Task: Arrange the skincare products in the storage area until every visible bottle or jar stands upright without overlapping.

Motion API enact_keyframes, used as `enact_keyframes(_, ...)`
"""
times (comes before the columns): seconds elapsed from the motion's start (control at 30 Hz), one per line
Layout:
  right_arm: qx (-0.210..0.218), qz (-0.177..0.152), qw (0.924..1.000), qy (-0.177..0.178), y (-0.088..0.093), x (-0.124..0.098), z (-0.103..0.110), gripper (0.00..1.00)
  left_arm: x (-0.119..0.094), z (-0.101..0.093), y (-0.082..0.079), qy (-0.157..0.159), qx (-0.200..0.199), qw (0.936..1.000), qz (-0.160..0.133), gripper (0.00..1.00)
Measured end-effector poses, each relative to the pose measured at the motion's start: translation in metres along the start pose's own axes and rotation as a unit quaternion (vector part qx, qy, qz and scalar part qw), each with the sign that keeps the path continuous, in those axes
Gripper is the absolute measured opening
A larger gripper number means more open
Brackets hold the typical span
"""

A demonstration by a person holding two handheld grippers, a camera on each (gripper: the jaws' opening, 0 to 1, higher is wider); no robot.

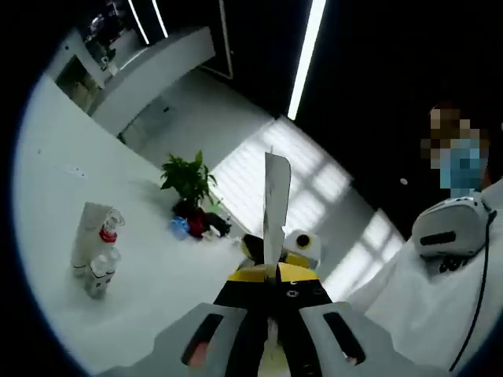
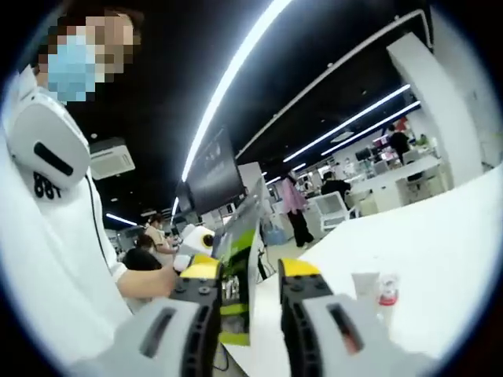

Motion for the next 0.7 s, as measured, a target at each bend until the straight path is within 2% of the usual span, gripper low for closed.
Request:
enact_keyframes(0.17,0.016,-0.011,0.9998,-0.005,-0.004,0.004,0.002,0.25,0.0,0.0,-0.002,-0.002,0.001,1.0,0.002,0.0)
enact_keyframes(0.3,0.038,-0.022,0.9989,-0.012,-0.006,0.007,-0.001,0.22,0.0,0.002,-0.001,-0.013,0.007,0.9996,0.024,0.0)
enact_keyframes(0.33,0.05,-0.018,0.9984,-0.018,-0.004,0.008,-0.002,0.22,0.0,0.003,0.001,-0.02,0.004,0.9988,0.044,0.0)
enact_keyframes(0.4,0.087,0.011,0.9958,-0.025,0.004,0.009,-0.007,0.22,0.001,0.005,0.004,-0.029,0.007,0.9959,0.085,0.0)
enact_keyframes(0.47,0.108,0.035,0.9931,-0.032,0.014,0.011,-0.013,0.17,0.002,0.01,0.005,-0.04,0.007,0.9918,0.121,0.0)
enact_keyframes(0.5,0.115,0.043,0.9918,-0.037,0.018,0.012,-0.015,0.12,0.003,0.011,0.004,-0.047,0.004,0.9905,0.13,0.0)
enact_keyframes(0.53,0.117,0.038,0.9918,-0.034,0.018,0.013,-0.017,0.12,0.003,0.013,0.004,-0.055,-0.005,0.9888,0.139,0.0)
enact_keyframes(0.57,0.153,0.035,0.9874,-0.021,0.021,0.014,-0.02,0.11,0.003,0.015,0.001,-0.063,-0.03,0.9873,0.143,0.0)
enact_keyframes(0.63,0.184,0.02,0.9827,-0.012,0.023,0.015,-0.023,0.08,0.002,0.021,-0.002,-0.073,-0.05,0.9851,0.147,0.0)
enact_keyframes(0.67,0.194,0.008,0.981,-0.008,0.023,0.015,-0.025,0.05,0.002,0.022,-0.003,-0.076,-0.074,0.9833,0.148,0.0)
enact_keyframes(0.7,0.235,-0.008,0.972,-0.009,0.024,0.016,-0.024,0.03,0.001,0.024,-0.003,-0.078,-0.078,0.9828,0.149,0.0)
Point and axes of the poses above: the point that each gripper's makers call its tool centre point, and the gripper's own axes: x roughly forward along the fingers, z roughly to its left, y roughly out of its underside, the point moved 6 cm from there along -x, roughly backward along the fingers, and after that the axes turned 11 degrees about -z, right-handed, at the moved point
